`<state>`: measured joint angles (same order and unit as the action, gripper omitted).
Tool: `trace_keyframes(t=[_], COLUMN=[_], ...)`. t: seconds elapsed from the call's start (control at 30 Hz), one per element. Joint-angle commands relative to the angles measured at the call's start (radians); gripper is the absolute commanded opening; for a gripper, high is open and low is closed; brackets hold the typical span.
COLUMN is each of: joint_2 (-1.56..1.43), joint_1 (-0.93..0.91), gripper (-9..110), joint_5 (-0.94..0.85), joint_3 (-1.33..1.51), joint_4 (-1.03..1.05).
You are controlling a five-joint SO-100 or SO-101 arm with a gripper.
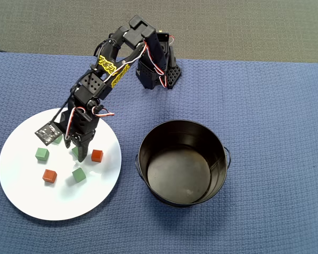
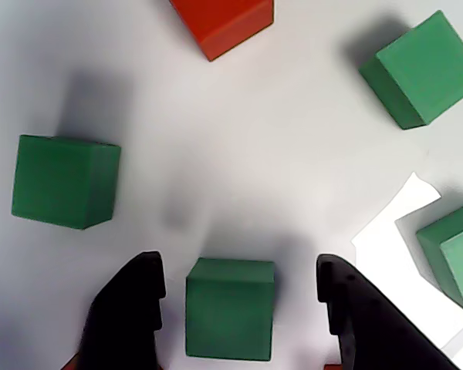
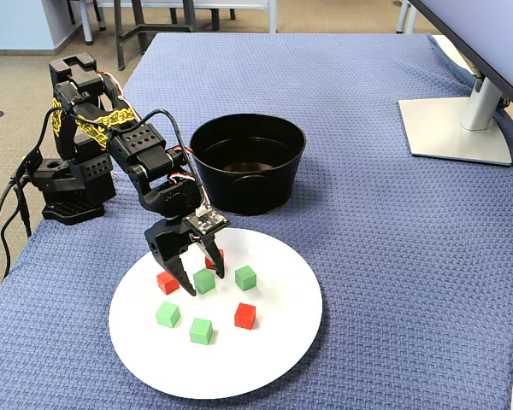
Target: Pick up the green cubes from the white plate and place them in the black recipient
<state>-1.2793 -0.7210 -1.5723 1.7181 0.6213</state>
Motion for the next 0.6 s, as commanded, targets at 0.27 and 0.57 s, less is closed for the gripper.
trace_keyframes(t=[0.27,0.57], joint_2=[-0.005,-0.037], joint_1=[0.051,0.061], gripper=[15,14], joint_5=[0.064,0.063], joint_3=[0.028,0.081], joint_4=[-0.071,-0.074])
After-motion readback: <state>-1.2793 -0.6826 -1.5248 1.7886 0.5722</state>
